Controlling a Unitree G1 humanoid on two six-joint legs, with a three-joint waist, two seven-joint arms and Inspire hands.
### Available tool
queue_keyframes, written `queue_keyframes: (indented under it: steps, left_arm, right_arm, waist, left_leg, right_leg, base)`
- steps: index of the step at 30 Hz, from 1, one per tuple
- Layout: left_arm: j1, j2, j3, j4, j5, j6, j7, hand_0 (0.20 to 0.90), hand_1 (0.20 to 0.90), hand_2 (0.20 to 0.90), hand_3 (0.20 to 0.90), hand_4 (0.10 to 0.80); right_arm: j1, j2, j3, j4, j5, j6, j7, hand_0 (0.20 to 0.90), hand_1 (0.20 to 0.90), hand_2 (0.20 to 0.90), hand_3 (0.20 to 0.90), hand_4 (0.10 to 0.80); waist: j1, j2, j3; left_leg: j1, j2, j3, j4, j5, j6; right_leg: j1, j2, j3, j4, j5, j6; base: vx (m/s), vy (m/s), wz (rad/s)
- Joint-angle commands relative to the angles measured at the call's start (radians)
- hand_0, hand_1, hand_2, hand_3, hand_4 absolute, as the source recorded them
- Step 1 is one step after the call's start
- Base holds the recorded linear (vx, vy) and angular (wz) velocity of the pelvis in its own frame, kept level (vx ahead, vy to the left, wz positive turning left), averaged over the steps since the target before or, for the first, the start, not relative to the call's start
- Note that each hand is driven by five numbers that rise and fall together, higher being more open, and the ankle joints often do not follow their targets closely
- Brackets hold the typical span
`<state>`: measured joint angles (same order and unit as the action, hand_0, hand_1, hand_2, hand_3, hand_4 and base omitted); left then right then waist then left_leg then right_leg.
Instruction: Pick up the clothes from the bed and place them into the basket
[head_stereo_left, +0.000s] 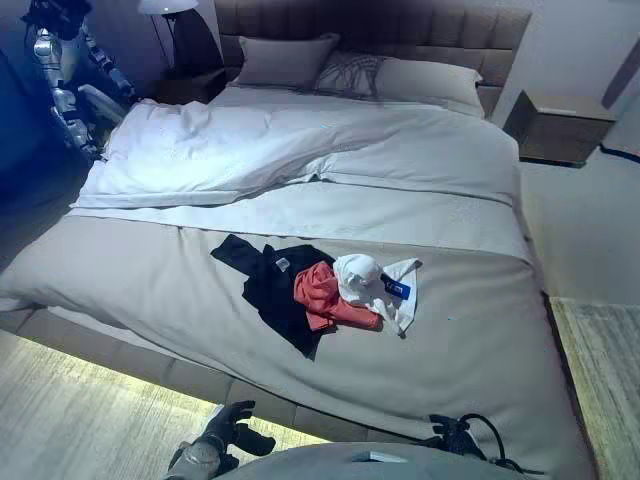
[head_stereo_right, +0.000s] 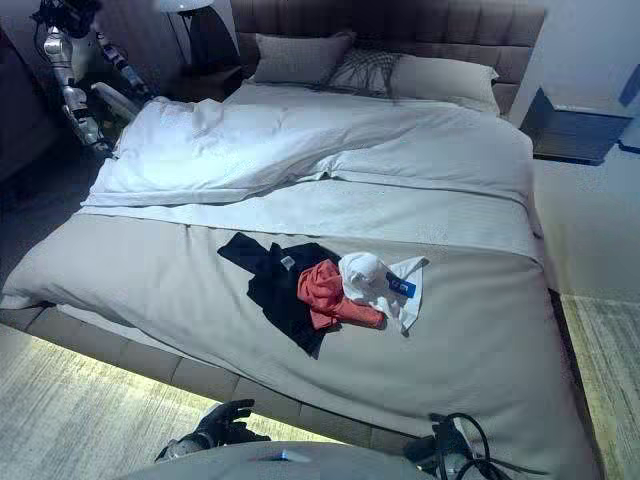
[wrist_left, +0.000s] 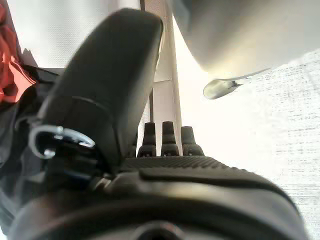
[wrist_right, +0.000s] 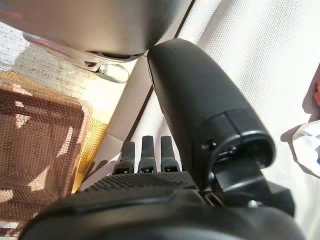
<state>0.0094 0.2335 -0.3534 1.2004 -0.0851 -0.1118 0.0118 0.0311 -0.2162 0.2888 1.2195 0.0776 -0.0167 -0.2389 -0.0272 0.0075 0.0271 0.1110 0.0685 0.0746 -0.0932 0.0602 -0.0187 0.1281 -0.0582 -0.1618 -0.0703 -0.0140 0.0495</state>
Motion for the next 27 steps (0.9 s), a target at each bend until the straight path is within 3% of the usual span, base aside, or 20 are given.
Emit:
queue_keyframes:
  steps: [1, 10, 15, 22, 27]
  left_arm:
    - [-0.046, -0.019, 0.0, 0.016, -0.043, -0.036, -0.021, 0.9, 0.9, 0.9, 0.9, 0.8]
    - [-0.038, -0.029, 0.009, 0.031, -0.033, -0.012, 0.021, 0.9, 0.9, 0.9, 0.9, 0.8]
    - [-0.037, -0.026, 0.006, 0.029, -0.037, -0.014, 0.029, 0.9, 0.9, 0.9, 0.9, 0.8]
    - [-0.025, 0.005, -0.008, 0.015, 0.016, -0.011, 0.033, 0.9, 0.9, 0.9, 0.9, 0.8]
    - [0.008, 0.034, -0.019, -0.011, 0.021, -0.006, 0.023, 0.9, 0.9, 0.9, 0.9, 0.8]
  right_arm:
    - [-0.044, 0.021, 0.026, 0.032, -0.001, -0.021, -0.021, 0.9, 0.9, 0.9, 0.9, 0.8]
    - [-0.035, 0.028, -0.009, 0.008, 0.054, -0.129, -0.121, 0.9, 0.9, 0.9, 0.9, 0.8]
    - [-0.038, 0.012, 0.002, 0.013, -0.029, -0.071, -0.071, 0.9, 0.9, 0.9, 0.9, 0.8]
    - [-0.101, -0.054, 0.027, -0.068, -0.1, -0.149, -0.19, 0.9, 0.9, 0.9, 0.9, 0.8]
    - [-0.155, -0.125, 0.054, -0.221, -0.162, -0.141, -0.2, 0.9, 0.9, 0.9, 0.9, 0.8]
  waist:
    - [0.006, -0.019, 0.021]
    - [0.001, -0.018, 0.025]
    - [0.006, -0.021, 0.029]
    - [0.048, -0.04, 0.028]
    - [0.071, -0.045, 0.037]
  left_leg:
    - [0.016, -0.051, 0.058, 0.006, -0.082, 0.028]
    - [0.013, -0.052, 0.058, 0.006, -0.083, 0.03]
    - [0.013, -0.056, 0.053, 0.006, -0.085, 0.032]
    - [0.01, -0.061, 0.031, 0.006, -0.083, 0.03]
    - [0.001, -0.061, 0.024, 0.006, -0.081, 0.03]
  right_leg:
    - [-0.019, -0.01, 0.043, 0.038, 0.034, 0.033]
    - [-0.024, -0.01, 0.046, 0.041, 0.034, 0.035]
    - [-0.02, -0.011, 0.042, 0.036, 0.035, 0.035]
    - [-0.012, -0.013, 0.023, 0.028, 0.045, 0.04]
    - [-0.019, -0.014, 0.012, 0.029, 0.047, 0.041]
  base:
    - [0.0, 0.0, 0.0]
    - [0.0, 0.0, 0.0]
    - [0.011, -0.009, 0.0]
    - [0.065, -0.064, 0.06]
    - [0.077, -0.058, 0.05]
